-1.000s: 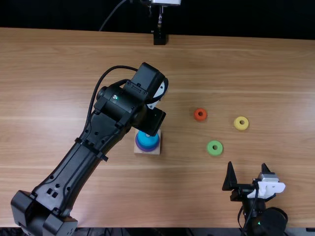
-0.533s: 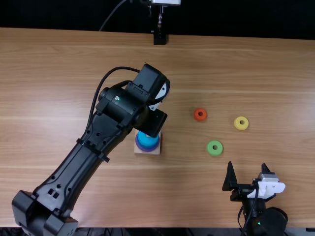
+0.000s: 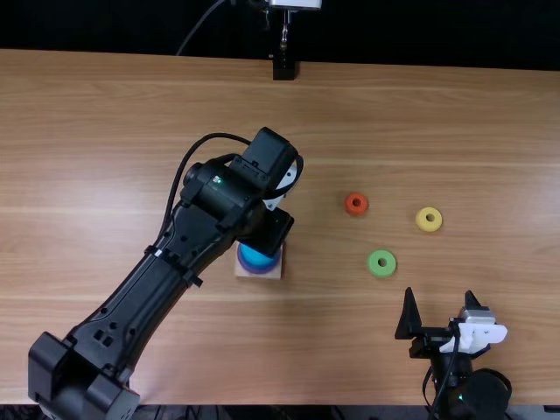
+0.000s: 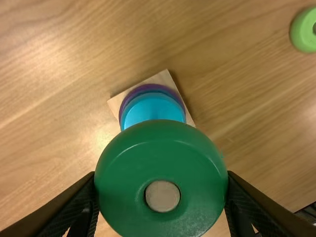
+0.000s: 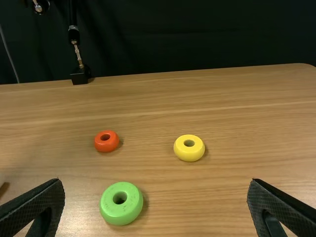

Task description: Build the Hanoi tower: stack the rings onto the peg from bottom to top in this color order: purple, dark blue, light blue, dark green, light green, yellow, orange.

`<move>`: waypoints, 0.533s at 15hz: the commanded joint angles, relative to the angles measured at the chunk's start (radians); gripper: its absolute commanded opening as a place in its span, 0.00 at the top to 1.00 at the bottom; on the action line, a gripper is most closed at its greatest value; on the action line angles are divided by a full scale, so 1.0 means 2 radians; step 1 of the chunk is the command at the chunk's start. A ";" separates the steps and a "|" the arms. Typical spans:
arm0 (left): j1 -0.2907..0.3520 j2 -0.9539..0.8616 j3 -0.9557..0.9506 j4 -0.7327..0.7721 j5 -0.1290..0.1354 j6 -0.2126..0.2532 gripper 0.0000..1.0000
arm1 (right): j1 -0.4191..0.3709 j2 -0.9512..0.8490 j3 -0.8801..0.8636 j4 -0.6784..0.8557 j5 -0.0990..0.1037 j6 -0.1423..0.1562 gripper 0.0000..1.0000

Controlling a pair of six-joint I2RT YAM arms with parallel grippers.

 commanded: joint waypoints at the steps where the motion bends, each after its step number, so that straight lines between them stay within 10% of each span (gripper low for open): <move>1: -0.006 0.000 -0.007 0.001 0.004 0.000 0.44 | -0.002 -0.006 -0.025 -0.034 0.004 0.001 0.00; 2: -0.006 0.000 -0.007 0.001 0.004 -0.001 0.00 | -0.002 -0.006 -0.024 -0.033 0.004 0.000 0.00; 8: -0.003 -0.001 0.017 0.008 0.019 0.001 0.00 | -0.002 -0.006 -0.024 -0.033 0.004 0.000 0.00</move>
